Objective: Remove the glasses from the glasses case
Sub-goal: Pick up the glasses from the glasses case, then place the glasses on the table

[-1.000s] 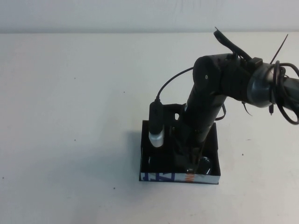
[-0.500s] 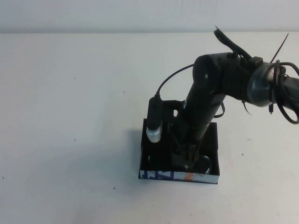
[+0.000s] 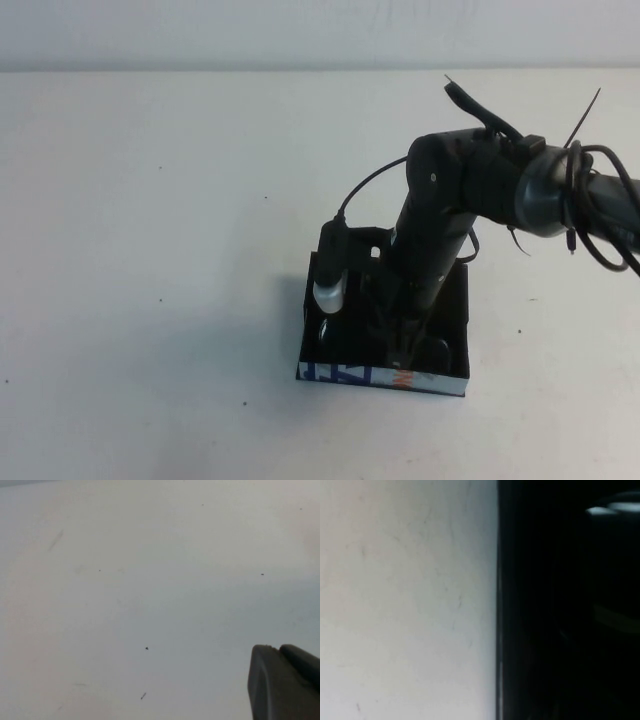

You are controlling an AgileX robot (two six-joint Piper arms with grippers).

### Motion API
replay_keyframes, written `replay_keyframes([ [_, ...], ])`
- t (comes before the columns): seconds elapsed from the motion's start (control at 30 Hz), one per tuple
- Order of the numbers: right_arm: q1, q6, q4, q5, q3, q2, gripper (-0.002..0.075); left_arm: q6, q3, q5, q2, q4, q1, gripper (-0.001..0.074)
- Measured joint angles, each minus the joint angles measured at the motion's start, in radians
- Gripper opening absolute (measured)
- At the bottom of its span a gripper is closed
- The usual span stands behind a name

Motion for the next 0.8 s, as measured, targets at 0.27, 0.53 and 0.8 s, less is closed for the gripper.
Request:
replay_keyframes([
  [0.27, -0.011, 0.272, -0.07, 0.028, 0.0, -0.171, 0.0055, 0.0, 0.0, 0.0, 0.0, 0.0, 0.0, -0.0004],
  [0.53, -0.17, 0.615, 0.082, 0.127, 0.075, -0.357, 0.0055, 0.0, 0.0, 0.0, 0.0, 0.0, 0.0, -0.0004],
  [0.8, -0.304, 0.973, -0.015, -0.025, 0.448, -0.544, 0.0055, 0.0, 0.0, 0.0, 0.0, 0.0, 0.0, -0.0004],
])
